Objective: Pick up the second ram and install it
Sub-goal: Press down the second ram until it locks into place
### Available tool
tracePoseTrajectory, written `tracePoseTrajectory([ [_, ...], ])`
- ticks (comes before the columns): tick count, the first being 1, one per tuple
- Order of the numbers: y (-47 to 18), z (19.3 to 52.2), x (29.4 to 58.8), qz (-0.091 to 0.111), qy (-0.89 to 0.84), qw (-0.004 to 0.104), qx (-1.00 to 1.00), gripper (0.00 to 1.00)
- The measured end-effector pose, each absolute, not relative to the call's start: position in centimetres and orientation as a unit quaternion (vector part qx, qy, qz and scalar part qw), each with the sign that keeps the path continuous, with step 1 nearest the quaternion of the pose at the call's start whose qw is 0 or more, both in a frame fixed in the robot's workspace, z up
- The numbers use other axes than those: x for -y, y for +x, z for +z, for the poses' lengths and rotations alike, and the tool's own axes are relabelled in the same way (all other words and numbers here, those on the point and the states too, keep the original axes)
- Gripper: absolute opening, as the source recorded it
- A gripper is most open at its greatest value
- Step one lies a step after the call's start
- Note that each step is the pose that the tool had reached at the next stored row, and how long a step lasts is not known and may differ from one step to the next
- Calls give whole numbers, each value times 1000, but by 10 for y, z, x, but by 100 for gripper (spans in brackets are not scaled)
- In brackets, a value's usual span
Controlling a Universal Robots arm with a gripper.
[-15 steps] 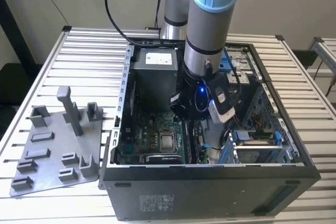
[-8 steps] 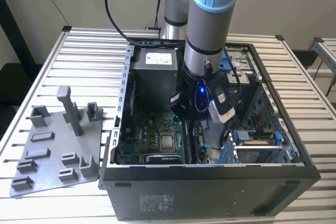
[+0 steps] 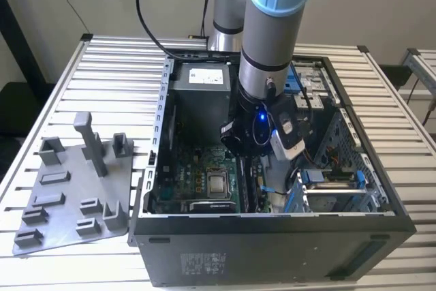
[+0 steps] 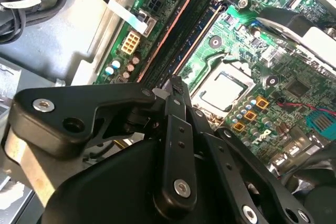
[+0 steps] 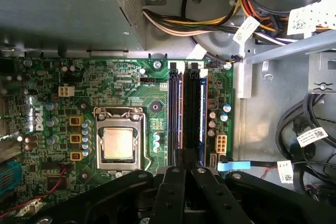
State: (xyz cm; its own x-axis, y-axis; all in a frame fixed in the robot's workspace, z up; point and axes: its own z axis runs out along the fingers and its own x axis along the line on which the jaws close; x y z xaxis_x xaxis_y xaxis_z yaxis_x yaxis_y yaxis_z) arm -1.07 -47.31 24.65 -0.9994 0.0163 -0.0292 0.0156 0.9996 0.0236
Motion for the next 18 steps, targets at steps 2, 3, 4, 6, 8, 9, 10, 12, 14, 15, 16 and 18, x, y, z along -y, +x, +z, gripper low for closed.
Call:
tracePoseTrajectory([
  [2,-11,247,473,12,3,15,-1000,11],
  [3,-11,247,473,12,-3,15,-1000,11],
  [4,-11,247,473,12,-11,14,-1000,11],
  [6,-11,246,473,14,-25,14,-1000,11],
  [8,-11,246,473,15,-38,14,-999,11],
  [9,-11,246,473,16,-46,14,-999,11],
  [10,-11,246,473,16,-54,14,-998,11],
  [12,-11,246,473,16,-72,14,-997,11],
  [14,-11,246,473,16,-90,13,-996,11],
  [15,-11,246,473,17,-100,13,-995,11],
  [16,-11,246,473,17,-109,13,-994,11],
  [18,-11,246,473,17,-127,13,-992,11],
])
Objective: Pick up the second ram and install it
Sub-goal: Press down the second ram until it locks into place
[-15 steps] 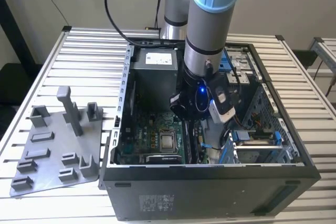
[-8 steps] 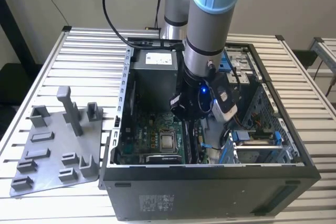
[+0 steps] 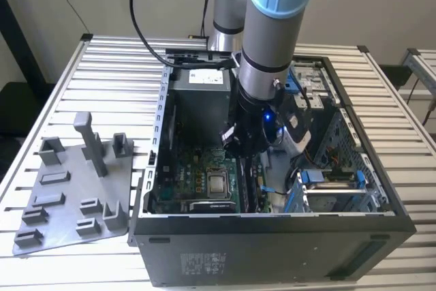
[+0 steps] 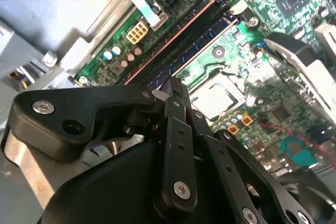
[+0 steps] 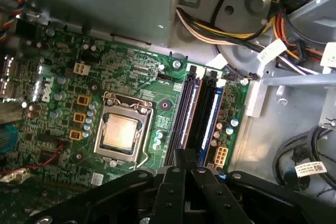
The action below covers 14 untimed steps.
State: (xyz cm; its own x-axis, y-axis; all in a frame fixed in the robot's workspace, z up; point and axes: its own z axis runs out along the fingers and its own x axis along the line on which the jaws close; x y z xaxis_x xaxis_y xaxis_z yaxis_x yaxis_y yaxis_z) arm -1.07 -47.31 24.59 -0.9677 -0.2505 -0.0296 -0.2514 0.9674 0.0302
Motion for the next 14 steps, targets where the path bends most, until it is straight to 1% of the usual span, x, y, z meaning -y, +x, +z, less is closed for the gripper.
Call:
tracePoseTrajectory([
  [14,-11,246,473,18,-251,14,-968,11],
])
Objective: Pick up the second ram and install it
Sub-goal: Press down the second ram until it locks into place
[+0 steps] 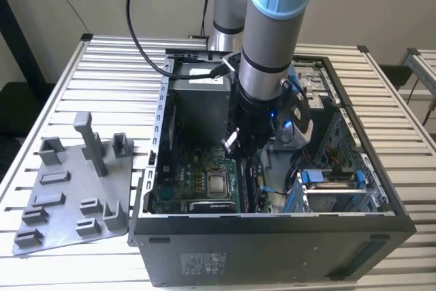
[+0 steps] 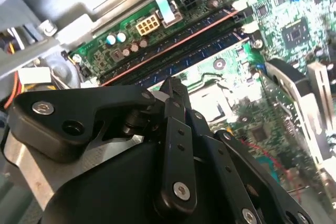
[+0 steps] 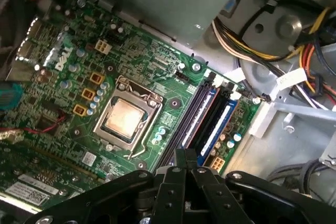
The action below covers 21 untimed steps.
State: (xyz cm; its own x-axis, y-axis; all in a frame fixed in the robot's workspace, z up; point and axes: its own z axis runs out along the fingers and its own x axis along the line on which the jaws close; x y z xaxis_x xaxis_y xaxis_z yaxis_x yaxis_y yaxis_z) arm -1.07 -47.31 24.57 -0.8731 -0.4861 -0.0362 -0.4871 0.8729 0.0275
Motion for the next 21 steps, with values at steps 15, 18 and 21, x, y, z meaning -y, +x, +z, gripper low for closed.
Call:
tracePoseTrajectory([
  [15,-11,244,473,20,-381,11,-924,11],
  [18,-11,244,473,20,-406,11,-914,11],
  [21,-11,243,473,19,-431,13,-902,11],
])
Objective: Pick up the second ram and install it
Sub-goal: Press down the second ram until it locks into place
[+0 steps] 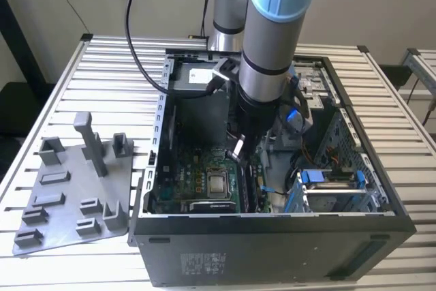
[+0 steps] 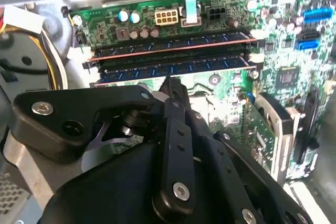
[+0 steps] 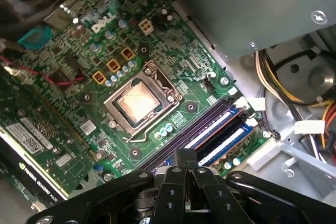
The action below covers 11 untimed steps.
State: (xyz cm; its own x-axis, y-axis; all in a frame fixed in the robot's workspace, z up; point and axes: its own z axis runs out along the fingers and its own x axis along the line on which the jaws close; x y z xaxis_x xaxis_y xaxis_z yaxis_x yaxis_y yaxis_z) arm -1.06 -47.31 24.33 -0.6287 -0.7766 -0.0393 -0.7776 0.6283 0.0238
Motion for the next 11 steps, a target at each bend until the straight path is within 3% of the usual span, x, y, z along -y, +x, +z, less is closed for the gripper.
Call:
tracePoseTrajectory([
  [11,-11,241,473,16,-519,20,-855,11],
])
